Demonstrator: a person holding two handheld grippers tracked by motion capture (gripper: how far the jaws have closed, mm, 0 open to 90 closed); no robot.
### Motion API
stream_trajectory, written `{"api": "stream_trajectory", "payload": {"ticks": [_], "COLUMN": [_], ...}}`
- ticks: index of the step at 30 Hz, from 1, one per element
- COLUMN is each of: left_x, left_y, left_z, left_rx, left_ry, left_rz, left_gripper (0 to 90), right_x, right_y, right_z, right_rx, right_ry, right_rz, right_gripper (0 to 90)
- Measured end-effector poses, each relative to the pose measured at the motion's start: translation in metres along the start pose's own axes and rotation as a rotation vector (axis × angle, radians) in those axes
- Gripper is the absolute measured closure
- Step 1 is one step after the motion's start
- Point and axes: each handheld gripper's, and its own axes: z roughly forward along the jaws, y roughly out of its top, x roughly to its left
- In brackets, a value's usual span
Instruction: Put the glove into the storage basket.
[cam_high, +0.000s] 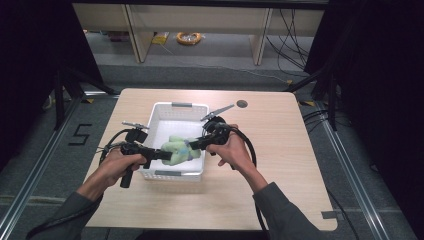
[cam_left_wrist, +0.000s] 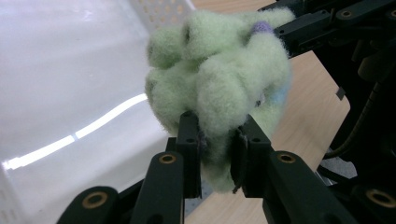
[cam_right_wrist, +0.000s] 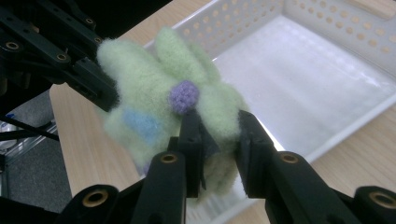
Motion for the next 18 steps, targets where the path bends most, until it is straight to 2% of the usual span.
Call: {"api": "stream_trajectory", "payload": {"ticks": [3, 12, 13, 16, 18], "left_x": [0.007, 0.024, 0.025, 0.028, 0.030], "left_y": [0.000, 0.000, 0.000, 0.000, 0.000], "left_z": [0.001, 0.008, 0.009, 0.013, 0.015], "left_rx": [-0.002, 0.030, 0.020, 0.038, 0.046], "left_ry": [0.032, 0.051, 0.065, 0.083, 0.090], "left_rz": [-0.014, -0.044, -0.044, -0.047, -0.051], "left_gripper": [74.2, 74.0, 74.0, 74.0, 74.0], "right_x": [-0.002, -0.012, -0.012, -0.015, -0.016], "right_y": [0.005, 0.010, 0.010, 0.010, 0.010], "right_z": [0.010, 0.034, 0.036, 0.042, 0.045], "right_rx": [0.013, 0.039, 0.046, 0.054, 0.074], "right_ry": [-0.004, -0.012, -0.010, -0.023, -0.027], "right_rz": [0.011, 0.042, 0.050, 0.047, 0.084], "right_gripper": [74.7, 74.7, 74.6, 74.7, 74.7]}}
